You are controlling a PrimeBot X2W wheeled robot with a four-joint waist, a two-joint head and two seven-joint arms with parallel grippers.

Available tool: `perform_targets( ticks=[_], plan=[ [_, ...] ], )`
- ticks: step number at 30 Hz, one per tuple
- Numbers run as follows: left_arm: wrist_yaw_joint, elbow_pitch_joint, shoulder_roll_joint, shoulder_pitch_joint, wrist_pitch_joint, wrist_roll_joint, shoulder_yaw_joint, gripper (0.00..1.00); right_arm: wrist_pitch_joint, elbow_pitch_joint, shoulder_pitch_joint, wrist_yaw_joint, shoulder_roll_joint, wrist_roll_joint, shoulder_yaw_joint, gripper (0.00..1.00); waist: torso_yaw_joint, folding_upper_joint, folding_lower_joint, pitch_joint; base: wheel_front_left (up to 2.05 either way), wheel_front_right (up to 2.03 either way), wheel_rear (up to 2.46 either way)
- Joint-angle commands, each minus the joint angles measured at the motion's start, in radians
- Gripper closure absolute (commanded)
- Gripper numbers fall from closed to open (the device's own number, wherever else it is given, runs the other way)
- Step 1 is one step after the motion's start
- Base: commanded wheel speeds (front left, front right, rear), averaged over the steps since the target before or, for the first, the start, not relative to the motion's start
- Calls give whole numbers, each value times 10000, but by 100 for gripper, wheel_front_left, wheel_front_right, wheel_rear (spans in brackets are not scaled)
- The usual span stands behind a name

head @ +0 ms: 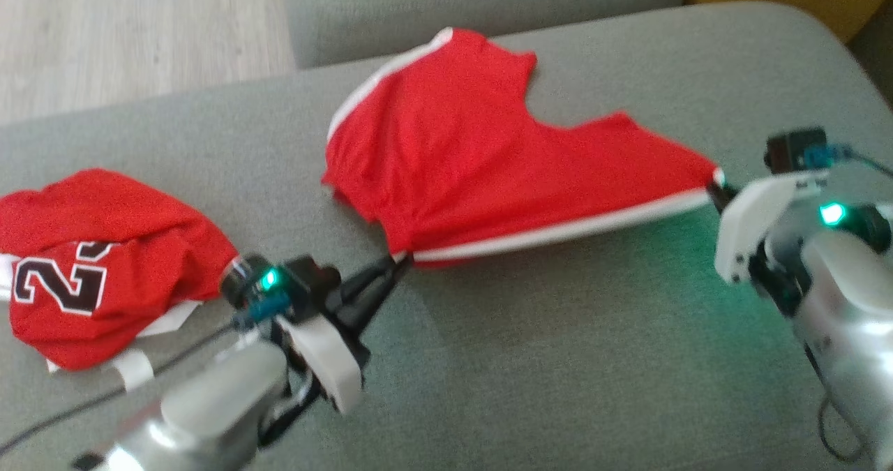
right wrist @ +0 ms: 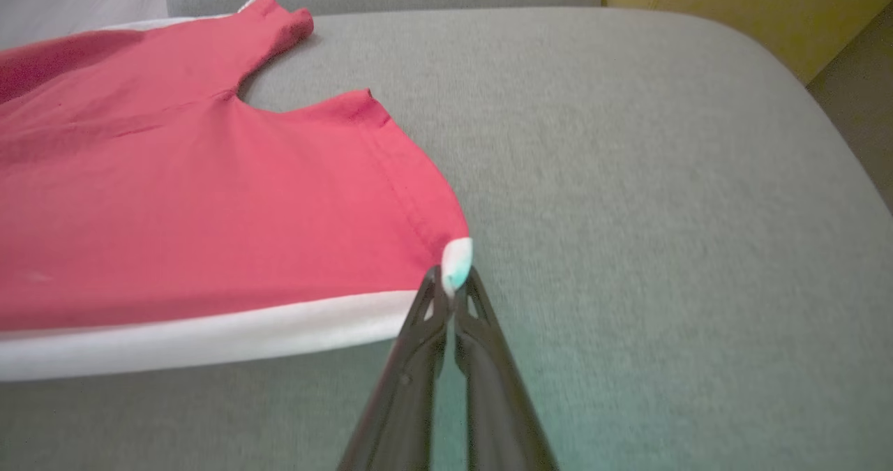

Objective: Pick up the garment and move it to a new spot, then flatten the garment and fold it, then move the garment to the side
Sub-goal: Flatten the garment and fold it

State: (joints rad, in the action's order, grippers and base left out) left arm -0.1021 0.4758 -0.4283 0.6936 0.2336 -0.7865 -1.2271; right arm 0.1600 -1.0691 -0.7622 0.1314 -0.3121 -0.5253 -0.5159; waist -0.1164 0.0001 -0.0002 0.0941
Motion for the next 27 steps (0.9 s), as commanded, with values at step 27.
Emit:
perform_targets(
  ticks=[27],
  plan=[
    [1099, -2795, -678, -247, -459, -556, 703, 100, 354, 3620, 739, -7, -1346, -1096, 1510, 100, 662, -1, 2, 456, 0, 0, 0]
  ],
)
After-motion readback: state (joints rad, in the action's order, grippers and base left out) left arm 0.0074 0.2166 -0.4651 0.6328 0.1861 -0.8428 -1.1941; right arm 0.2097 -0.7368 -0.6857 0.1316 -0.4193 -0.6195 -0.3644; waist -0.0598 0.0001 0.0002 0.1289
